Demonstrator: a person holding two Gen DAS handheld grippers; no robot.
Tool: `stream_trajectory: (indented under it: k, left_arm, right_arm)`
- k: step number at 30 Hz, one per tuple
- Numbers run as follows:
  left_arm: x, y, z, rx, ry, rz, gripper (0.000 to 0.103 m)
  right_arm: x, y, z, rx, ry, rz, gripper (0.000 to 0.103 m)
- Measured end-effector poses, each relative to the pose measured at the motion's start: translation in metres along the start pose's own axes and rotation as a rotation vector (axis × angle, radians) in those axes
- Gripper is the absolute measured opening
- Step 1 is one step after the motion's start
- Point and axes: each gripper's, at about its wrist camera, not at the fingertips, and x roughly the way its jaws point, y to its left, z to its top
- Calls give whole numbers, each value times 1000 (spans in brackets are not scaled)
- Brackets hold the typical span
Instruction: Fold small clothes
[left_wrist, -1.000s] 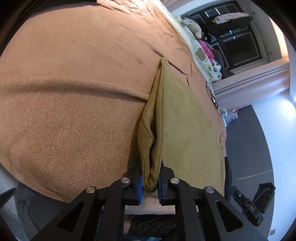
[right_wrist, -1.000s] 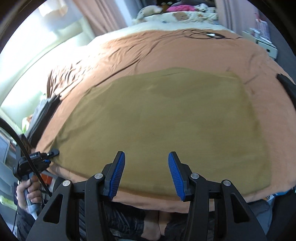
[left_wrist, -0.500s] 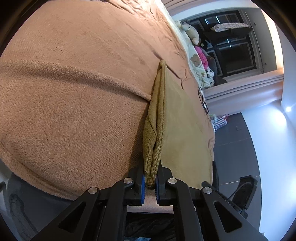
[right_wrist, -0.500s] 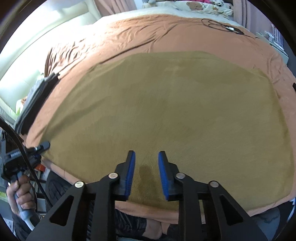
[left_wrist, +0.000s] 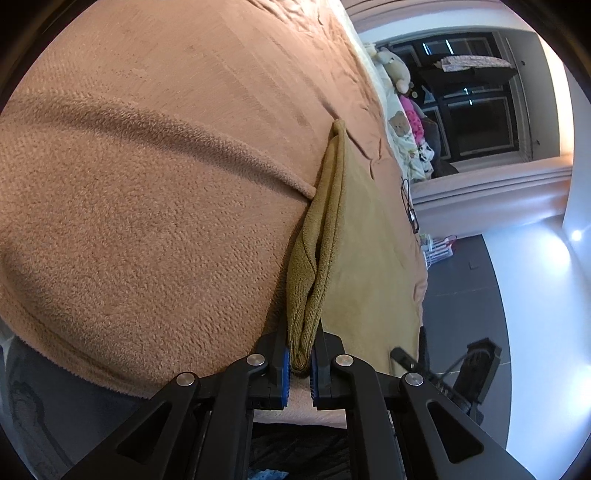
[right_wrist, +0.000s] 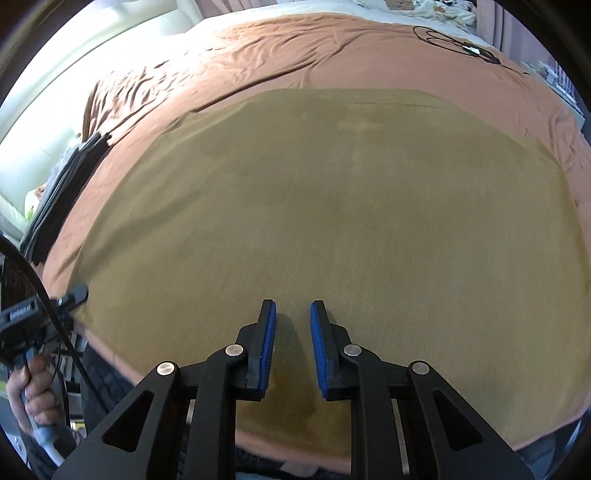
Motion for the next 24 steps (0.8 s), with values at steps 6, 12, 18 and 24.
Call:
stream_trajectory:
  k: [6, 12, 18, 24]
  left_arm:
    - [2, -1, 7, -39, 0, 9, 8]
    - [3, -4, 10, -57, -1, 24, 8]
    - [3, 1, 12, -112, 2, 13, 8]
    - [1, 8, 12, -147, 6, -1, 8]
  right_arm:
    - [24, -1, 19, 33, 5, -9, 9]
    - [36, -11, 43, 71, -3, -18, 8]
    - [53, -21, 69, 88, 11, -11, 8]
    - [65, -28, 93, 94, 5, -24, 8]
